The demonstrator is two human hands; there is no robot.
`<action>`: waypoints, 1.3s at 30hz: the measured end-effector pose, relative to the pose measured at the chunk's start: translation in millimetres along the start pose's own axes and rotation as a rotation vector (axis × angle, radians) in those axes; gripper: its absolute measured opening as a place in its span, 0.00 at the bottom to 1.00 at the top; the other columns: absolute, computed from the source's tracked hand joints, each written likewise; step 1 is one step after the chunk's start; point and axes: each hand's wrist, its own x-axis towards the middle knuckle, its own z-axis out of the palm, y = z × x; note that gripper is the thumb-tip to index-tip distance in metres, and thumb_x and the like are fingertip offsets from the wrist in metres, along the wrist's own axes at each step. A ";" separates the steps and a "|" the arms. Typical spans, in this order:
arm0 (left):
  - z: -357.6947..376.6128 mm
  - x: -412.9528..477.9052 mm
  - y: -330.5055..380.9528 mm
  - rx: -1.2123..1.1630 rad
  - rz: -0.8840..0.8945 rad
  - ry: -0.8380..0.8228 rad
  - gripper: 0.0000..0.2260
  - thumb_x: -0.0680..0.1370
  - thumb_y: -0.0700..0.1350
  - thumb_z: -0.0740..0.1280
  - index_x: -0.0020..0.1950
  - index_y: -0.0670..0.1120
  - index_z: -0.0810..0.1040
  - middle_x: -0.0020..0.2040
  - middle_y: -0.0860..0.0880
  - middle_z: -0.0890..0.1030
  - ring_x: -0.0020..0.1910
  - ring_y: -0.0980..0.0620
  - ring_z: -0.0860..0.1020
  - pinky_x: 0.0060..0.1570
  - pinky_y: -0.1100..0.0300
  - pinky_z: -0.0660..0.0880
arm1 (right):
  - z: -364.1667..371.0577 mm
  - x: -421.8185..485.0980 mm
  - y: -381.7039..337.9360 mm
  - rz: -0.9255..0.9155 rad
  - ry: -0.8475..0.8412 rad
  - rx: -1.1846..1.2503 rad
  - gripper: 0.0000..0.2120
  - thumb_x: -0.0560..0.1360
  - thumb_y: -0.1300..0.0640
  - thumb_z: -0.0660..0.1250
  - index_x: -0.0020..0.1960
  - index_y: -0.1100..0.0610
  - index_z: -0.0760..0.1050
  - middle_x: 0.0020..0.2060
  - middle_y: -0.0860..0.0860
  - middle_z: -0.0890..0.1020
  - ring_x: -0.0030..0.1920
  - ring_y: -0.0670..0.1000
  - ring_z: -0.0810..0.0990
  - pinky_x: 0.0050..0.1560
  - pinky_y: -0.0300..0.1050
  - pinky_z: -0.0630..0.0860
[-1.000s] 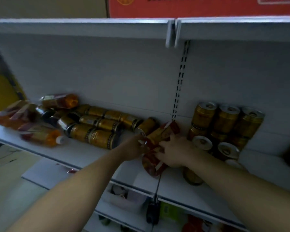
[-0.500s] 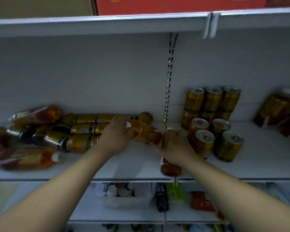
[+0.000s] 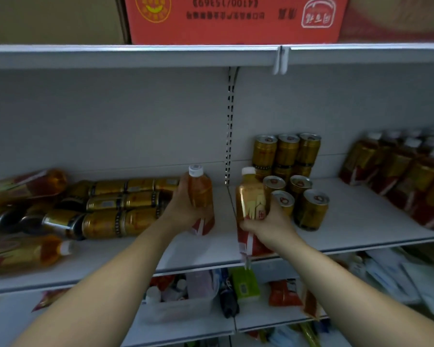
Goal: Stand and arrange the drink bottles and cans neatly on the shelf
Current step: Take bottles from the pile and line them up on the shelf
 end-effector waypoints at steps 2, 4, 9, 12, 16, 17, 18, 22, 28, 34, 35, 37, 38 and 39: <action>4.1 3.1 0.5 -0.030 0.013 0.061 0.39 0.66 0.37 0.76 0.70 0.55 0.60 0.58 0.50 0.75 0.58 0.50 0.76 0.57 0.49 0.76 | -16.0 -10.8 -4.3 -0.037 0.058 0.093 0.37 0.65 0.59 0.77 0.69 0.49 0.64 0.55 0.47 0.76 0.56 0.50 0.76 0.54 0.45 0.71; 9.0 -0.8 6.8 -0.064 0.025 0.074 0.33 0.67 0.35 0.74 0.66 0.56 0.65 0.55 0.52 0.76 0.56 0.51 0.76 0.53 0.55 0.75 | -34.6 -22.2 -4.9 -0.080 0.149 0.167 0.41 0.64 0.63 0.78 0.70 0.49 0.61 0.55 0.46 0.75 0.54 0.48 0.75 0.54 0.43 0.69; 40.7 -27.4 46.8 -0.213 0.174 0.003 0.30 0.68 0.38 0.76 0.60 0.61 0.65 0.50 0.62 0.76 0.45 0.69 0.76 0.46 0.70 0.73 | -88.2 -41.2 11.0 -0.069 0.409 0.271 0.40 0.65 0.63 0.78 0.67 0.47 0.60 0.51 0.45 0.73 0.50 0.46 0.74 0.46 0.39 0.69; 74.2 -41.2 81.5 -0.278 0.248 -0.070 0.30 0.68 0.39 0.76 0.54 0.67 0.65 0.51 0.65 0.75 0.47 0.71 0.75 0.48 0.71 0.72 | -123.4 -43.3 23.5 -0.046 0.519 0.287 0.37 0.69 0.58 0.77 0.70 0.49 0.60 0.48 0.42 0.72 0.44 0.42 0.73 0.49 0.40 0.67; 138.8 -41.8 117.1 -0.301 0.311 -0.217 0.33 0.69 0.40 0.76 0.63 0.65 0.64 0.55 0.65 0.75 0.53 0.71 0.75 0.53 0.72 0.73 | -173.0 -30.0 61.9 -0.013 0.610 0.214 0.39 0.69 0.51 0.77 0.73 0.50 0.60 0.59 0.49 0.73 0.58 0.52 0.73 0.56 0.47 0.69; 159.2 -37.7 122.6 -0.295 0.315 -0.247 0.34 0.69 0.41 0.76 0.66 0.64 0.63 0.57 0.64 0.75 0.56 0.67 0.75 0.56 0.67 0.73 | -187.3 -26.6 74.0 -0.003 0.622 0.197 0.40 0.68 0.52 0.77 0.73 0.50 0.60 0.60 0.50 0.72 0.60 0.53 0.73 0.58 0.49 0.71; 178.8 -35.2 131.4 -0.279 0.312 -0.267 0.35 0.69 0.42 0.76 0.66 0.63 0.62 0.57 0.64 0.74 0.57 0.65 0.75 0.59 0.64 0.73 | -202.5 -24.8 85.1 0.012 0.621 0.184 0.41 0.68 0.52 0.78 0.73 0.49 0.60 0.60 0.49 0.72 0.61 0.54 0.73 0.59 0.51 0.71; 263.1 -8.8 154.7 -0.223 0.284 -0.248 0.31 0.69 0.42 0.76 0.56 0.69 0.63 0.57 0.60 0.75 0.58 0.59 0.75 0.61 0.57 0.72 | -262.7 -14.8 131.9 0.044 0.563 0.137 0.43 0.67 0.55 0.78 0.74 0.47 0.57 0.58 0.48 0.71 0.60 0.54 0.73 0.59 0.52 0.72; 353.3 34.9 170.6 -0.119 0.207 -0.089 0.36 0.69 0.39 0.74 0.70 0.58 0.61 0.64 0.52 0.72 0.62 0.52 0.73 0.61 0.56 0.70 | -317.4 17.4 188.2 0.062 0.403 0.102 0.44 0.67 0.52 0.78 0.75 0.46 0.56 0.67 0.51 0.72 0.66 0.57 0.72 0.64 0.56 0.72; 376.4 58.1 159.8 -0.132 0.122 -0.136 0.47 0.67 0.38 0.75 0.76 0.54 0.49 0.71 0.49 0.66 0.69 0.51 0.67 0.65 0.55 0.68 | -324.6 49.2 214.5 0.009 0.249 0.066 0.45 0.69 0.51 0.77 0.77 0.47 0.54 0.69 0.48 0.70 0.68 0.54 0.70 0.65 0.52 0.71; 376.9 61.5 156.5 -0.106 0.110 -0.138 0.48 0.67 0.40 0.75 0.77 0.54 0.48 0.72 0.48 0.65 0.70 0.50 0.67 0.66 0.53 0.68 | -323.2 52.8 215.7 -0.001 0.236 0.076 0.45 0.69 0.51 0.77 0.77 0.47 0.54 0.69 0.48 0.69 0.69 0.53 0.70 0.66 0.52 0.71; 380.1 69.1 152.5 -0.095 0.098 -0.133 0.47 0.67 0.39 0.74 0.77 0.53 0.48 0.72 0.47 0.66 0.70 0.48 0.68 0.67 0.49 0.68 | -318.4 59.2 218.5 -0.023 0.230 0.085 0.44 0.70 0.52 0.76 0.77 0.47 0.53 0.70 0.48 0.66 0.69 0.52 0.68 0.67 0.51 0.71; 382.7 74.8 150.3 -0.096 0.109 -0.125 0.46 0.68 0.38 0.73 0.77 0.52 0.50 0.71 0.46 0.67 0.70 0.48 0.68 0.67 0.49 0.68 | -315.5 61.3 220.2 -0.034 0.237 0.089 0.44 0.70 0.51 0.76 0.77 0.46 0.53 0.70 0.48 0.65 0.70 0.52 0.68 0.67 0.52 0.71; 386.4 80.9 151.4 -0.091 0.135 -0.114 0.45 0.68 0.39 0.73 0.77 0.51 0.51 0.71 0.46 0.67 0.70 0.49 0.68 0.68 0.48 0.68 | -312.9 62.7 222.5 -0.039 0.246 0.088 0.44 0.70 0.51 0.76 0.77 0.46 0.53 0.71 0.48 0.64 0.70 0.52 0.67 0.67 0.52 0.71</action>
